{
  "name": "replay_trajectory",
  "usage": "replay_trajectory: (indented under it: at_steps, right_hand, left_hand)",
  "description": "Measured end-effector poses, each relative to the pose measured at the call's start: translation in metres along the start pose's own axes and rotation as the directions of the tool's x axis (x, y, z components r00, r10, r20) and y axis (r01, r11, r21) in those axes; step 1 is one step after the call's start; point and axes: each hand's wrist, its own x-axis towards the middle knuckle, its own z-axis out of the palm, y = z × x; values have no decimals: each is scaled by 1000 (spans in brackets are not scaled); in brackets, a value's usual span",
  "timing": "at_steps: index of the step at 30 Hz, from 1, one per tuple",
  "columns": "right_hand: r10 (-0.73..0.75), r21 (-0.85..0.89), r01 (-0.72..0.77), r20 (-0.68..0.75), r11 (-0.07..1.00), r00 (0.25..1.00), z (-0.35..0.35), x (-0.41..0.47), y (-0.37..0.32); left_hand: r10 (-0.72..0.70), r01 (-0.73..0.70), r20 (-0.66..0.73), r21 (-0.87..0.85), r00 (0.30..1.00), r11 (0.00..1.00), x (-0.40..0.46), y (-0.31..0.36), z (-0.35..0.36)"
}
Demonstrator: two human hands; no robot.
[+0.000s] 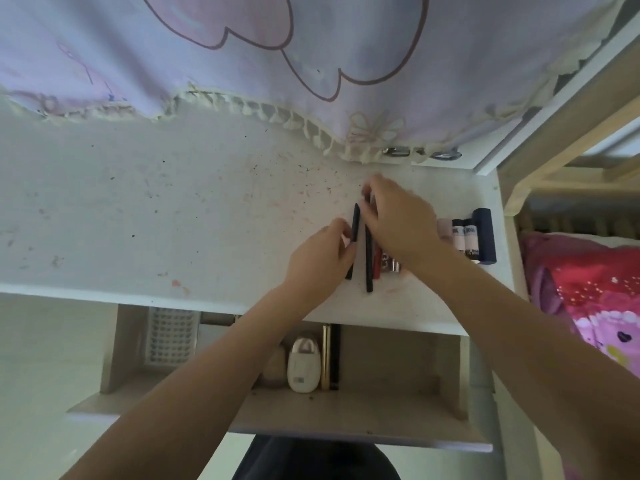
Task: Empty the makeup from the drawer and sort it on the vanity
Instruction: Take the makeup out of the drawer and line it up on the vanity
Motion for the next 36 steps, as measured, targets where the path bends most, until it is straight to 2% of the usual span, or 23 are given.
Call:
replay_trajectory:
  at_steps: [1, 3, 5, 6, 8, 10, 12, 14, 20, 24, 27, 31, 36]
  right_hand:
    - [-73, 72, 74, -12, 995, 997, -5, -22, -6]
    - [-195, 184, 188, 20, 965, 981, -5, -80, -18]
    - [-206, 206, 169, 169, 964, 964, 13, -140, -21]
    - [-157, 174, 106, 308, 979, 938, 27, -165, -19]
    - [59, 88, -131, 564, 988, 823, 60, -197, -12]
    - [219, 65, -349, 668, 935, 711, 86, -207, -8]
    - [266, 97, -417, 635, 904, 725, 108, -202, -11]
    - [282, 110, -421, 589, 901, 757, 126, -192, -17]
    - [320, 44, -412, 559, 910, 765, 155, -183, -20]
    - [342, -13, -399, 540, 917, 769, 157, -190, -15]
    - [374, -104, -381, 537, 919, 756, 149, -193, -12]
    - [353, -129, -341, 556, 931, 752, 127, -193, -11]
    - [178, 24, -239, 595, 971, 784, 67, -196, -18]
  left_hand:
    - [38, -38, -6, -49, 999, 998, -19, -3, 0]
    - [64, -56, 70, -106, 996, 993, -67, -14, 7]
    - [2, 13, 211, -70, 977, 998, -114, -33, 25]
    - [-50, 60, 265, -31, 963, 998, -131, -43, 37]
    - [-179, 160, 299, 86, 937, 983, -147, -63, 61]
    - [-307, 266, 261, 184, 915, 946, -143, -74, 77]
    - [-379, 339, 202, 207, 903, 918, -129, -79, 91]
    - [-399, 351, 186, 244, 898, 904, -115, -79, 103]
    - [-456, 385, 181, 322, 872, 865, -93, -86, 121]
    - [-500, 487, 203, 112, 842, 866, -94, -89, 116]
    - [-471, 492, 239, -36, 849, 870, -102, -88, 108]
    - [-385, 445, 267, -220, 884, 868, -124, -82, 87]
    - [-183, 273, 252, -392, 950, 878, -141, -65, 22]
